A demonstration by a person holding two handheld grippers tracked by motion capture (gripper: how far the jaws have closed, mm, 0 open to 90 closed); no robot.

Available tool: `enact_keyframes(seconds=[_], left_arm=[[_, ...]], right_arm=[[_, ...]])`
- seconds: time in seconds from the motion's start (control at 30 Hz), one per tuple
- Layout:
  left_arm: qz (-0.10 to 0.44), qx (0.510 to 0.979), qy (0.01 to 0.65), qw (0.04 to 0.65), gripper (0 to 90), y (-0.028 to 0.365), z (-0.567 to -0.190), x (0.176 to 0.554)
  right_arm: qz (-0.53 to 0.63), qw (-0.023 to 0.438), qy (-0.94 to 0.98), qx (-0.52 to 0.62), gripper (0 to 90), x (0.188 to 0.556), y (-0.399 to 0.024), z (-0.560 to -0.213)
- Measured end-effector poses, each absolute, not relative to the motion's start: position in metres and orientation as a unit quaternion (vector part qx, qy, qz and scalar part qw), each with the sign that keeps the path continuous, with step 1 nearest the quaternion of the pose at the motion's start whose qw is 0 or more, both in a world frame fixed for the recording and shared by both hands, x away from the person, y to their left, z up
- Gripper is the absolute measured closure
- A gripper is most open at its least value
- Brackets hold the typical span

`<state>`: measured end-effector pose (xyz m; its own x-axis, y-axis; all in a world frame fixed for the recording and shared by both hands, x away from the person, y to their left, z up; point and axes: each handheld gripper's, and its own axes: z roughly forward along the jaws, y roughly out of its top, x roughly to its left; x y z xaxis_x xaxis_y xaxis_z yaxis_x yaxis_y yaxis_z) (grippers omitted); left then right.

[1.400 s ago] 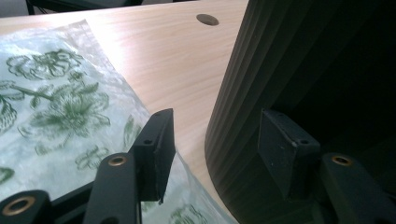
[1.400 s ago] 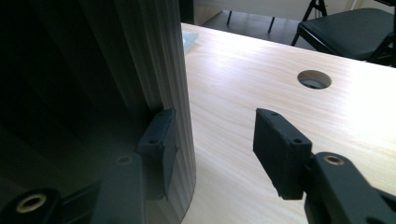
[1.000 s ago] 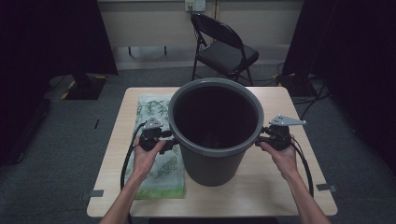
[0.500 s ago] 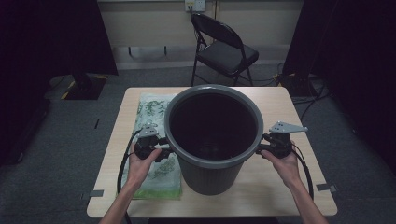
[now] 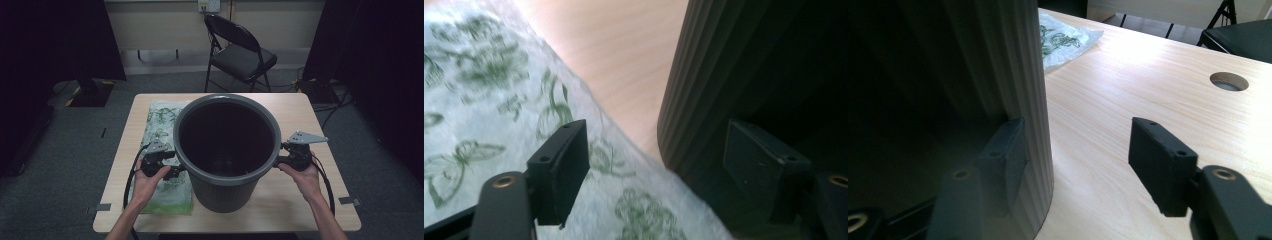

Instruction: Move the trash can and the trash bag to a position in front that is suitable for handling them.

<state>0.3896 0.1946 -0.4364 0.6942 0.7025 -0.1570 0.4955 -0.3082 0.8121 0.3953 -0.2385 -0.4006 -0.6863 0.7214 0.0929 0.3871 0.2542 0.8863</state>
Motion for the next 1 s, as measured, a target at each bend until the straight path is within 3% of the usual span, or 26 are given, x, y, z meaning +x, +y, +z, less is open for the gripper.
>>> enact_keyframes(seconds=[0.17,0.6,0.93,1.0], left_arm=[[0.109,0.817,0.381,0.419,22.9,0.200,-0.452,0.384],[0.107,0.834,0.383,0.381,23.3,0.210,-0.483,0.378],[0.149,0.848,0.362,0.358,22.7,0.197,-0.496,0.374],[0.150,0.846,0.364,0.360,22.1,0.196,-0.497,0.374]], right_arm=[[0.476,0.153,0.785,0.366,33.6,0.403,-0.238,-0.401],[0.497,0.182,0.768,0.361,42.4,0.409,-0.242,-0.367],[0.484,0.225,0.771,0.347,46.2,0.411,-0.242,-0.335],[0.481,0.215,0.776,0.348,48.3,0.413,-0.243,-0.330]])
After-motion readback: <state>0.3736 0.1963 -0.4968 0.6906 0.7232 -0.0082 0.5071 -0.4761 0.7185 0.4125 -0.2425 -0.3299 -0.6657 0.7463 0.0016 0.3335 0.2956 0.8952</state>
